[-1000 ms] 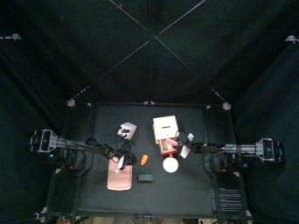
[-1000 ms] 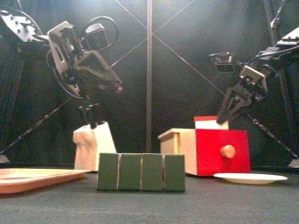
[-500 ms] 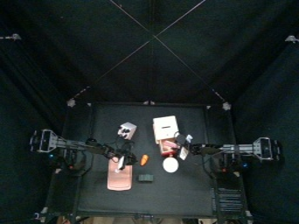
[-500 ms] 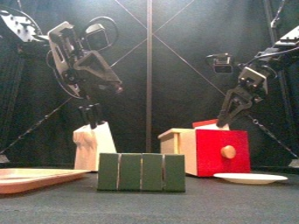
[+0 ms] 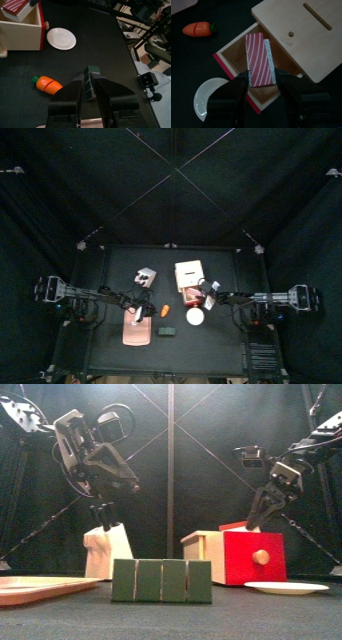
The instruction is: Put salmon sushi in drawer
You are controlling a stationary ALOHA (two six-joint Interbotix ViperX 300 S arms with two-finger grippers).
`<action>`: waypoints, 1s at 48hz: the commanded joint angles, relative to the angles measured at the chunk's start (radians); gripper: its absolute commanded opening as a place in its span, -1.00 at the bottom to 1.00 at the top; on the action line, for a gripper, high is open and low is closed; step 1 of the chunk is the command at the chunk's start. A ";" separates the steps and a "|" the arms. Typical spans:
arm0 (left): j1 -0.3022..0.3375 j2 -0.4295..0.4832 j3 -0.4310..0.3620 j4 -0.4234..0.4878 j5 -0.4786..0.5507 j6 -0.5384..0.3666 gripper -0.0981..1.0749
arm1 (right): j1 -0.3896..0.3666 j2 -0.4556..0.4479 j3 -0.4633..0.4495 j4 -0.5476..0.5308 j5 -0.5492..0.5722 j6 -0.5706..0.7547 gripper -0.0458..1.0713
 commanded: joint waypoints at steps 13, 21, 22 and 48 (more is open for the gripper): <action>0.011 0.008 -0.014 -0.002 -0.003 0.003 0.23 | 0.003 -0.003 -0.060 -0.021 0.078 -0.089 0.39; 0.014 0.012 -0.012 -0.002 -0.003 0.003 0.23 | 0.005 0.000 -0.055 0.055 0.080 -0.167 0.47; 0.014 0.011 -0.012 -0.002 -0.003 0.003 0.23 | 0.005 0.000 -0.054 0.063 0.080 -0.175 0.48; 0.015 0.012 -0.012 -0.002 -0.003 0.003 0.23 | 0.003 0.002 -0.048 0.120 0.051 -0.225 0.86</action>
